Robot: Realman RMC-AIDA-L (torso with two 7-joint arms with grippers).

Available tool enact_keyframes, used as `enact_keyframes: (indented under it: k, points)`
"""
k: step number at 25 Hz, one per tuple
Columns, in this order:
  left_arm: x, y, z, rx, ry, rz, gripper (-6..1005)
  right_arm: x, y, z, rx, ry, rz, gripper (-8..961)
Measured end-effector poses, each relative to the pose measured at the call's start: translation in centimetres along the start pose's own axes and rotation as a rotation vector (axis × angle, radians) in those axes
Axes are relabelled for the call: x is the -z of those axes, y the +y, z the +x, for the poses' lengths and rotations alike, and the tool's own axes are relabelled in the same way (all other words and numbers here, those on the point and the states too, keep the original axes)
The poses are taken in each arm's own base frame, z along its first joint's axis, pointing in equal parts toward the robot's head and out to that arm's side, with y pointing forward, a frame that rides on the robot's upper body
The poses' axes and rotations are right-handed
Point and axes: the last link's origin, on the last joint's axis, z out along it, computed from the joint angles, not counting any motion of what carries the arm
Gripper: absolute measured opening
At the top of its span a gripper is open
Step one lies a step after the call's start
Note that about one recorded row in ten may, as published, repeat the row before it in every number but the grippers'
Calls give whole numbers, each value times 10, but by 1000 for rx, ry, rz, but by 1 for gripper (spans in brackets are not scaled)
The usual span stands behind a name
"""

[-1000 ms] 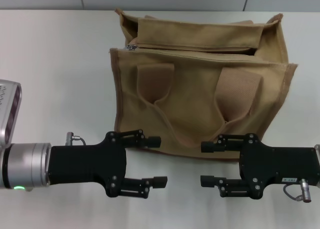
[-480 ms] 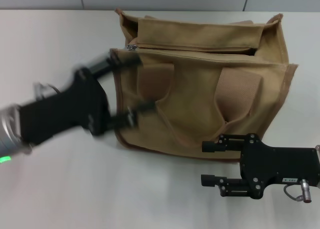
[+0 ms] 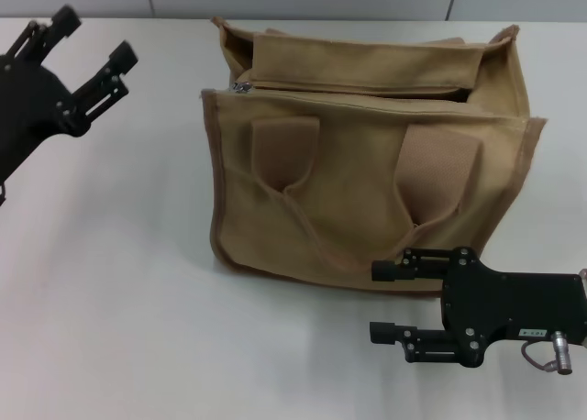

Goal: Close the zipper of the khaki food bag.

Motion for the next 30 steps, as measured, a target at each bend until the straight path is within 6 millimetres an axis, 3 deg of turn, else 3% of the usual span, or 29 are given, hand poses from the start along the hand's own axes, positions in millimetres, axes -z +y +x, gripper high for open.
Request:
enact_keyframes:
  k: [4, 5, 9, 13, 30]
  points:
    - [0, 0, 0, 0, 0, 0, 832, 0, 0, 0, 1, 1, 1, 676]
    - [0, 8, -18, -59, -145, -101, 832, 0, 0, 0, 1, 1, 1, 676]
    - [-4, 15, -22, -90, -166, -143, 832, 0, -2, -1, 2, 3, -2, 676]
    - [-25, 23, -34, -144, -234, -189, 832, -1, -2, -2, 1, 3, -3, 676]
    - [-39, 13, -25, -235, -125, -60, 831, -2, -5, -5, 7, -7, 2, 676]
